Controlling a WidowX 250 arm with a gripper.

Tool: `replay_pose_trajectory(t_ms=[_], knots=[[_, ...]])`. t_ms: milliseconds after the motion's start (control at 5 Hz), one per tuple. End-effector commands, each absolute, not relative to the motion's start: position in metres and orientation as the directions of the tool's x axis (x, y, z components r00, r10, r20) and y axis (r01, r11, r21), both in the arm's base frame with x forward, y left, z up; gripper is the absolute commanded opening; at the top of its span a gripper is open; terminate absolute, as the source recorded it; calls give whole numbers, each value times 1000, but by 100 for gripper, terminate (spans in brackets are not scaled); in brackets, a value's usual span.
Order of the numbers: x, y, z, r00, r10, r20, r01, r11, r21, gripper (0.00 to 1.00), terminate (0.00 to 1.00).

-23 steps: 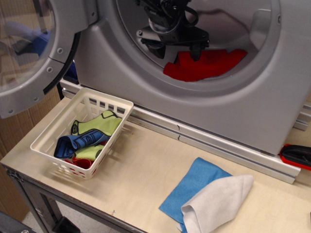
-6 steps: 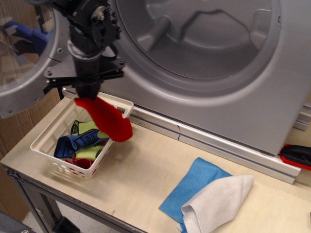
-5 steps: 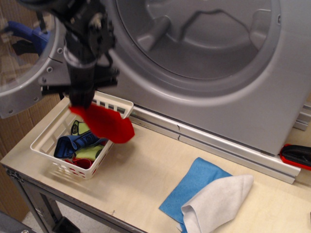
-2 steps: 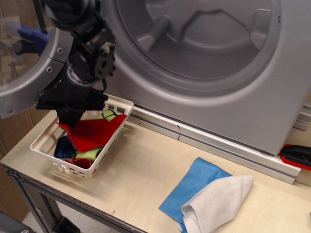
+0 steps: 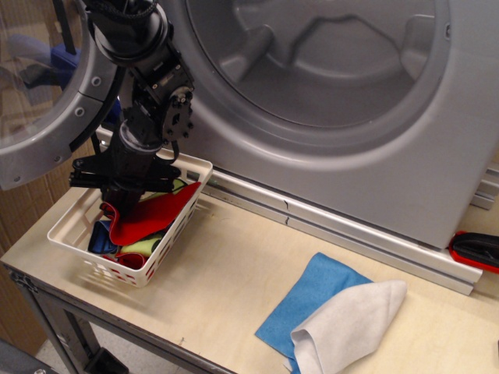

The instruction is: Take clothes out of laundry machine

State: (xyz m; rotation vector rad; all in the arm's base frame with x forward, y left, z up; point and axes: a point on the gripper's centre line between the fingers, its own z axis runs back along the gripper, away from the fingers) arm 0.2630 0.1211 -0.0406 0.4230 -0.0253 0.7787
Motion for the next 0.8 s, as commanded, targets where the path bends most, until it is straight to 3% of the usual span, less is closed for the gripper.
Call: replay_pose_trajectory(t_ms=[0,400,600], knots=[[272,102,9,674,702,232,-739,639,213,100,0],[266,84,55,639,717,278,-769,609,197,100,0],[262,78,69,662,683,309,-745,644,174,100,100]])
